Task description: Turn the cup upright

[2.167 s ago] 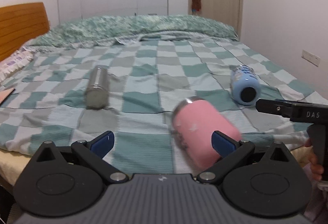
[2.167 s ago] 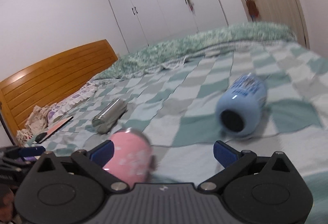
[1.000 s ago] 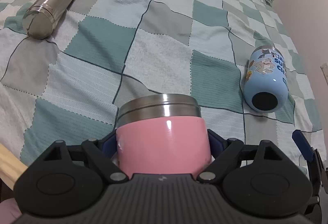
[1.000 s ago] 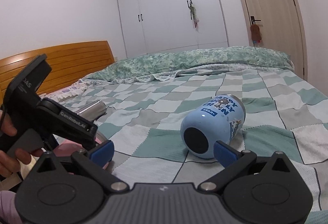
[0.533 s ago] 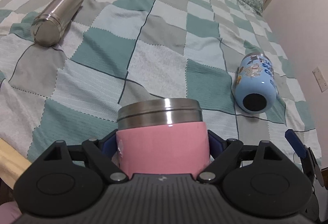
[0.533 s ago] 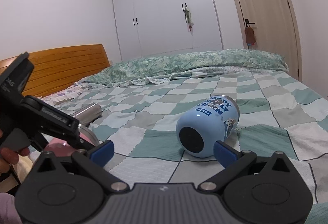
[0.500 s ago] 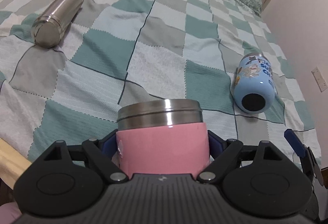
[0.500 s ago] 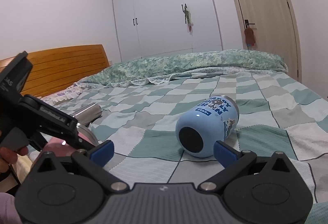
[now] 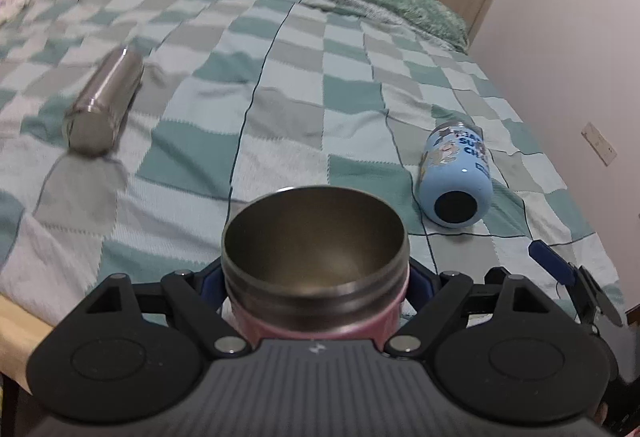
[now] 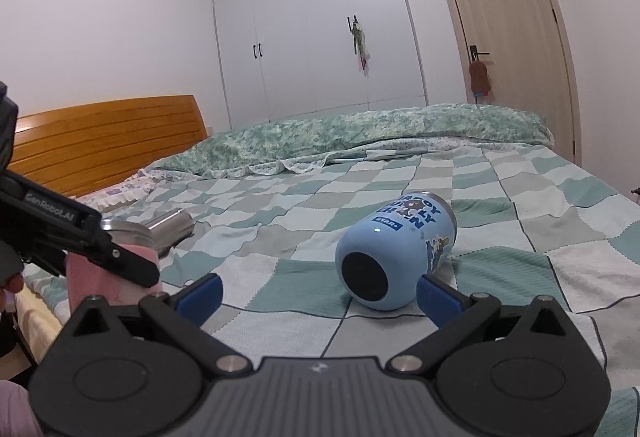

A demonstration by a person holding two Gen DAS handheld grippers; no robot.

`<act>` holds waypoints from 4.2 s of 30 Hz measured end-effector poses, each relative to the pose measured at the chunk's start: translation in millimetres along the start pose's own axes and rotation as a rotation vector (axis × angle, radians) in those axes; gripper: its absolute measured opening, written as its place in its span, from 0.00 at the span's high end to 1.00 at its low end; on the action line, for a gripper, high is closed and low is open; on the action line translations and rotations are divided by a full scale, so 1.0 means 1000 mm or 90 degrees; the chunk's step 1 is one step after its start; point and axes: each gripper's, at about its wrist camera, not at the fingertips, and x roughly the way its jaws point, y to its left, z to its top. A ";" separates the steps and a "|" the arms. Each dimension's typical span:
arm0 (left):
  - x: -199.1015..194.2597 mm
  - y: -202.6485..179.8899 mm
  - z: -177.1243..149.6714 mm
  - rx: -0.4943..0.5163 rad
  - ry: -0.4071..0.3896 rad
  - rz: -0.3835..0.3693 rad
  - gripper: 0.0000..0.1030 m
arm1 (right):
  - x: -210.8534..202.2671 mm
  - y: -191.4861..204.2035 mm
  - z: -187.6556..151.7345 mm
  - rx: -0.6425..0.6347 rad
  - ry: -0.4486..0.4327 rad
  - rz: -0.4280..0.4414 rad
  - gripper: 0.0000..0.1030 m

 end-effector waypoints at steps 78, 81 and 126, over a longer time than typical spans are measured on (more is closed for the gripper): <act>-0.086 0.095 -0.159 0.060 -0.459 0.166 0.00 | -0.104 0.029 -0.049 -0.106 -0.123 -0.153 0.00; -0.085 0.093 -0.159 0.066 -0.459 0.167 0.00 | -0.101 0.029 -0.048 -0.107 -0.120 -0.155 0.00; -0.088 0.093 -0.161 0.069 -0.470 0.160 0.00 | -0.101 0.032 -0.051 -0.113 -0.118 -0.153 0.00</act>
